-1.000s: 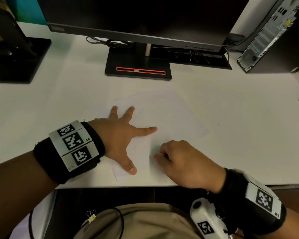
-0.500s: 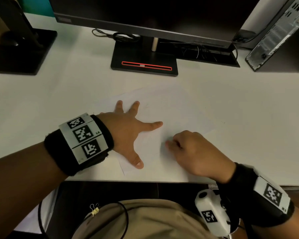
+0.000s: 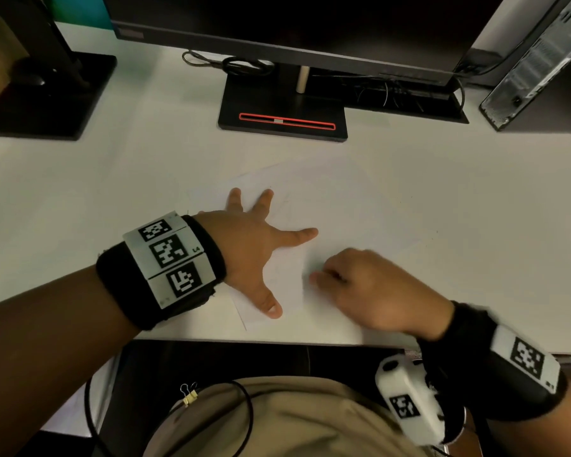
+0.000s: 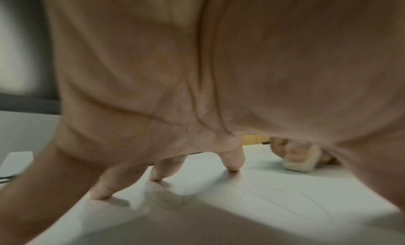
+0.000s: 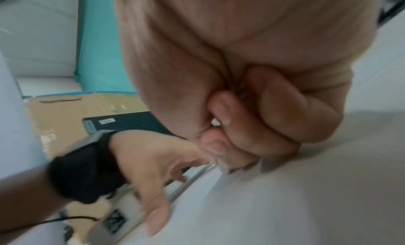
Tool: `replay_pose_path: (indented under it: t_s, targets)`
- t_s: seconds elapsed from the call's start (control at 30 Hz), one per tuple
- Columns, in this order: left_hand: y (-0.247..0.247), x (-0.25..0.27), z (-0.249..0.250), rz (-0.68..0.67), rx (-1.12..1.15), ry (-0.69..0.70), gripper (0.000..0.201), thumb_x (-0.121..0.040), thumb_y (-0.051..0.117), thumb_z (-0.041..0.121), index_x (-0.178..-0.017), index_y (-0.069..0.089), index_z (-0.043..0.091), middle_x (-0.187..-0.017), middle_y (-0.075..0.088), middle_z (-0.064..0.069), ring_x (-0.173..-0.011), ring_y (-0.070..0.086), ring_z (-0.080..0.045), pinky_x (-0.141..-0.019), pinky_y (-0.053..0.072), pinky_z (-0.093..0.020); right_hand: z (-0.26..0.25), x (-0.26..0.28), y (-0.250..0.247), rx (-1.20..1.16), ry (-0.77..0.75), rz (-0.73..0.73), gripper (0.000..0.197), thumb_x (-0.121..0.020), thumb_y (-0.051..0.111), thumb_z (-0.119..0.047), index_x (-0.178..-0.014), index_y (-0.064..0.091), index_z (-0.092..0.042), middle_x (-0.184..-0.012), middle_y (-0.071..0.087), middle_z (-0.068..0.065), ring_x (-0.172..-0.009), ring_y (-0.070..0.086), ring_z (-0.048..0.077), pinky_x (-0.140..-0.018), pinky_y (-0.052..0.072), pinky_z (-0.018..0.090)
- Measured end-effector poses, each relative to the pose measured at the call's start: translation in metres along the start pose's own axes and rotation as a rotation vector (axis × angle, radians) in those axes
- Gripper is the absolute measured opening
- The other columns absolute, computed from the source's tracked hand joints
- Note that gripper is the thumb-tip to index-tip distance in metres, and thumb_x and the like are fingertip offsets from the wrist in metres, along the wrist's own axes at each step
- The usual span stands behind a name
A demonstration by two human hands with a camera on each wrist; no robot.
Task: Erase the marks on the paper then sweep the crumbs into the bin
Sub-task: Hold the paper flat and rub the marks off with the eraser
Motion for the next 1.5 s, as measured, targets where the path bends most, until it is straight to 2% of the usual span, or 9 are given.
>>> replay_pose_path:
  t_s: [0.4, 0.53, 0.67, 0.8, 0.97, 1.1, 1.27, 1.4, 1.5]
  targets:
    - [-0.001, -0.001, 0.0, -0.004, 0.003, -0.007, 0.126, -0.053, 0.076, 0.083, -0.131, -0.024, 0.077, -0.158, -0.04, -0.004, -0.143, -0.029, -0.052, -0.111, 0.028, -0.071, -0.006, -0.005, -0.006, 0.062, -0.052, 0.02, 0.048, -0.105, 0.045, -0.033, -0.06, 0.044, -0.016, -0.055, 0.047, -0.003, -0.05, 0.043, 0.009, -0.049, 0.033, 0.019]
    - [0.0, 0.0, 0.001, 0.001, -0.014, -0.003, 0.125, -0.055, 0.076, 0.083, -0.131, -0.024, 0.077, -0.158, -0.04, -0.005, -0.143, -0.028, -0.052, -0.111, 0.03, -0.069, -0.017, 0.002, 0.011, 0.06, -0.097, -0.077, 0.045, -0.105, 0.044, -0.036, -0.068, 0.055, -0.013, -0.06, 0.056, 0.0, -0.053, 0.049, 0.01, -0.051, 0.035, 0.02]
    - [-0.002, 0.0, 0.001, -0.004, -0.003, -0.012, 0.126, -0.056, 0.076, 0.082, -0.134, -0.023, 0.075, -0.158, -0.04, -0.007, -0.142, -0.029, -0.054, -0.113, 0.026, -0.07, -0.009, -0.009, -0.006, 0.065, -0.049, -0.006, 0.047, -0.106, 0.043, -0.034, -0.062, 0.046, -0.016, -0.057, 0.049, -0.002, -0.052, 0.046, 0.01, -0.048, 0.031, 0.019]
    - [0.0, -0.001, 0.001, 0.002, -0.009, -0.004, 0.126, -0.055, 0.075, 0.083, -0.133, -0.023, 0.076, -0.159, -0.039, -0.007, -0.142, -0.028, -0.054, -0.113, 0.028, -0.068, -0.025, 0.002, 0.015, 0.095, -0.116, -0.093, 0.042, -0.106, 0.043, -0.038, -0.068, 0.05, -0.02, -0.064, 0.052, -0.003, -0.056, 0.047, 0.009, -0.052, 0.031, 0.02]
    - [-0.002, 0.0, 0.002, -0.004, -0.01, -0.016, 0.126, -0.057, 0.075, 0.082, -0.135, -0.024, 0.074, -0.158, -0.039, -0.007, -0.142, -0.028, -0.055, -0.114, 0.026, -0.068, -0.012, -0.011, -0.008, 0.07, -0.06, 0.002, 0.047, -0.106, 0.043, -0.033, -0.063, 0.049, -0.014, -0.056, 0.051, -0.002, -0.05, 0.046, 0.009, -0.048, 0.035, 0.016]
    - [-0.001, 0.0, 0.0, -0.002, -0.002, 0.0, 0.126, -0.055, 0.076, 0.082, -0.132, -0.023, 0.077, -0.158, -0.04, -0.005, -0.142, -0.03, -0.053, -0.113, 0.027, -0.069, -0.027, -0.002, 0.013, 0.089, -0.133, -0.098, 0.043, -0.105, 0.043, -0.037, -0.07, 0.055, -0.015, -0.064, 0.056, 0.0, -0.057, 0.052, 0.011, -0.051, 0.033, 0.021]
    - [-0.002, 0.001, 0.001, 0.006, 0.004, -0.005, 0.126, -0.055, 0.076, 0.082, -0.133, -0.023, 0.076, -0.159, -0.039, -0.005, -0.143, -0.029, -0.053, -0.112, 0.028, -0.069, -0.017, -0.016, -0.008, 0.101, -0.094, 0.003, 0.046, -0.106, 0.043, -0.032, -0.063, 0.048, -0.016, -0.059, 0.053, -0.001, -0.052, 0.046, 0.008, -0.05, 0.035, 0.017]
    - [-0.001, 0.001, 0.0, 0.001, 0.006, 0.001, 0.126, -0.055, 0.077, 0.081, -0.133, -0.022, 0.077, -0.158, -0.04, -0.003, -0.143, -0.03, -0.052, -0.113, 0.027, -0.069, -0.029, -0.007, 0.015, 0.091, -0.156, -0.112, 0.045, -0.105, 0.043, -0.038, -0.074, 0.059, -0.01, -0.067, 0.061, 0.004, -0.057, 0.052, 0.012, -0.052, 0.036, 0.02]
    - [-0.001, 0.002, 0.0, 0.0, 0.001, -0.005, 0.126, -0.056, 0.077, 0.081, -0.132, -0.023, 0.077, -0.158, -0.041, -0.001, -0.143, -0.03, -0.051, -0.111, 0.031, -0.068, -0.016, -0.023, -0.011, 0.096, -0.094, -0.027, 0.047, -0.106, 0.044, -0.031, -0.061, 0.05, -0.016, -0.056, 0.052, -0.002, -0.049, 0.047, 0.007, -0.051, 0.037, 0.015]
Point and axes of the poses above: each hand's wrist, its own x-axis away from the middle knuckle, its own y-axis out of the palm, z = x × y, the point moved 6 cm from there along -x, towards the middle knuckle
